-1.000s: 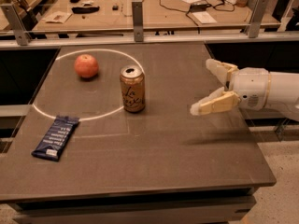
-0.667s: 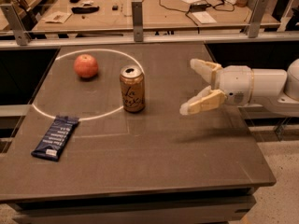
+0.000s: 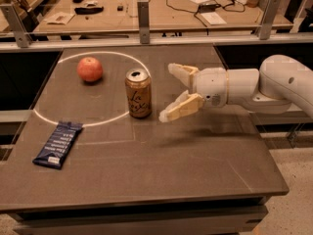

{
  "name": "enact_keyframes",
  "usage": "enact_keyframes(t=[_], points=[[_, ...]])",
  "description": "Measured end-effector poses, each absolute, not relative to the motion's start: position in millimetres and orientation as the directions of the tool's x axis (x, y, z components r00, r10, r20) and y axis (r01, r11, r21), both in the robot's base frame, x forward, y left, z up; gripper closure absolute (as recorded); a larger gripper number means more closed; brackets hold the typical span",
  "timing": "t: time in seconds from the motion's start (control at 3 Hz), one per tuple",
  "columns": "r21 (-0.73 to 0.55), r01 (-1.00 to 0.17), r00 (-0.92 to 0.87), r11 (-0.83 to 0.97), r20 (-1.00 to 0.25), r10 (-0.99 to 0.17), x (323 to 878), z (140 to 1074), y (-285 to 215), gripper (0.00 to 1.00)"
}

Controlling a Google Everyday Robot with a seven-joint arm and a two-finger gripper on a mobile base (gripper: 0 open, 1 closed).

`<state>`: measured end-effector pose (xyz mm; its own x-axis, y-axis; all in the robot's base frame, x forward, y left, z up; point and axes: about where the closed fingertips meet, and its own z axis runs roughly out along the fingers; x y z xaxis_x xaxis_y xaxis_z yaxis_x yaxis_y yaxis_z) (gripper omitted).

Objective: Knock orange can over

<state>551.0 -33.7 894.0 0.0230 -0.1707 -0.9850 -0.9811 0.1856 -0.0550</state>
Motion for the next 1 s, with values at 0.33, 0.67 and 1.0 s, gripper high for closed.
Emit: enact_keyframes(t=[0.33, 0.67, 1.0], points=[[-0.044, -0.982, 0.011, 0.186, -0.985, -0.175, 561, 889, -10, 0.00], [-0.031, -0.981, -0.003, 0.190, -0.984, -0.176, 567, 884, 9, 0.00], [-0.013, -0.982, -0.019, 0.187, -0.985, -0.171, 566, 881, 23, 0.00]])
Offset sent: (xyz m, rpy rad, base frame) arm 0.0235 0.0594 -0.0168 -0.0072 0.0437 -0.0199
